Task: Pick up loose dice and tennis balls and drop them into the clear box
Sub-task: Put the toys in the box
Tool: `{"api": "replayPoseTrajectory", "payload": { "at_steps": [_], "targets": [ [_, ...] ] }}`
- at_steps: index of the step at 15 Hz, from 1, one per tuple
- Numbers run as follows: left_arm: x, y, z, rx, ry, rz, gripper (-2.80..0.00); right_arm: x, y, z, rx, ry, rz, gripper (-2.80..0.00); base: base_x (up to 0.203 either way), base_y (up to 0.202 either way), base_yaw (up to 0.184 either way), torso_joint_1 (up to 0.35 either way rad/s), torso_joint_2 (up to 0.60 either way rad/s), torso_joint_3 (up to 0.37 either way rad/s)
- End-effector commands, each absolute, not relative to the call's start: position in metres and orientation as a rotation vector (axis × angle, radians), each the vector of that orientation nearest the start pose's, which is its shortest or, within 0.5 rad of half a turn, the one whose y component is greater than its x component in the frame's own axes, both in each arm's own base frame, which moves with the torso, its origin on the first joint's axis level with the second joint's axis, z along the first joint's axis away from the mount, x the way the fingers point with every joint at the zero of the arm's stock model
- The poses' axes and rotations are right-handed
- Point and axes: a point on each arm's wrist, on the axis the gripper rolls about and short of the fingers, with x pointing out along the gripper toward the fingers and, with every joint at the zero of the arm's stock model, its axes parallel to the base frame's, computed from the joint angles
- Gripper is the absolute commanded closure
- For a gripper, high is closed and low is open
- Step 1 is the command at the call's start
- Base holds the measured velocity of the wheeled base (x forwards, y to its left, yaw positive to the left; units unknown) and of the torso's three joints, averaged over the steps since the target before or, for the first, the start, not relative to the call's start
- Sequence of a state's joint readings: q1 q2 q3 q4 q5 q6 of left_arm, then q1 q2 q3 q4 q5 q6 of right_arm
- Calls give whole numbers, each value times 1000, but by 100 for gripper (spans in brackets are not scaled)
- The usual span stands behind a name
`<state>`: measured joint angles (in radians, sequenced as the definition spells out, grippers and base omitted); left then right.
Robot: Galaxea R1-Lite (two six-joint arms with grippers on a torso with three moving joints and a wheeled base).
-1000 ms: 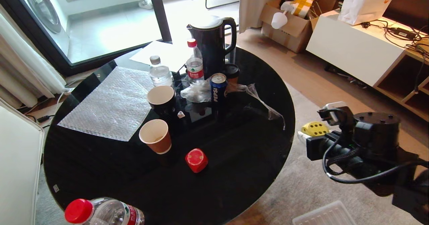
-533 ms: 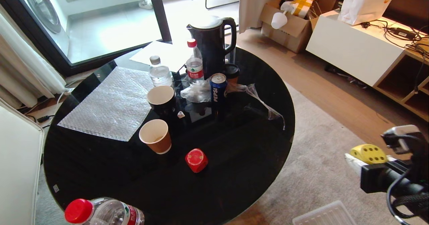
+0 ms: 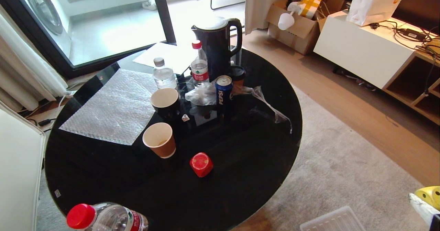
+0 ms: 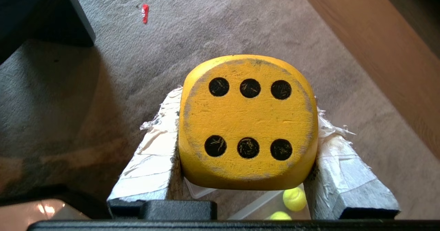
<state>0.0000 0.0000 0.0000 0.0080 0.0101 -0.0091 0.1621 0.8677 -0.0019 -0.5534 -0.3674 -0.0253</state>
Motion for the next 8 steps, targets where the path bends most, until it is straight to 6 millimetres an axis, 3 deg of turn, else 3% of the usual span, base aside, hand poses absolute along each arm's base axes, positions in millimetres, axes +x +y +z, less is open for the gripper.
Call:
{"api": "replayPoseTrajectory", "payload": {
  "at_steps": [1, 4, 8],
  "targets": [
    [-23, 0, 75, -9, 8, 11, 0, 51, -1, 112, -89, 266, -215, 0, 0, 0, 0, 0, 0, 0],
    [-23, 0, 75, -9, 9, 11, 0, 48, -2, 109, -95, 295, -196, 0, 0, 0, 0, 0, 0, 0],
    [-23, 0, 75, -9, 9, 11, 0, 5, -3, 97, -101, 183, -107, 0, 0, 0, 0, 0, 0, 0]
  ]
}}
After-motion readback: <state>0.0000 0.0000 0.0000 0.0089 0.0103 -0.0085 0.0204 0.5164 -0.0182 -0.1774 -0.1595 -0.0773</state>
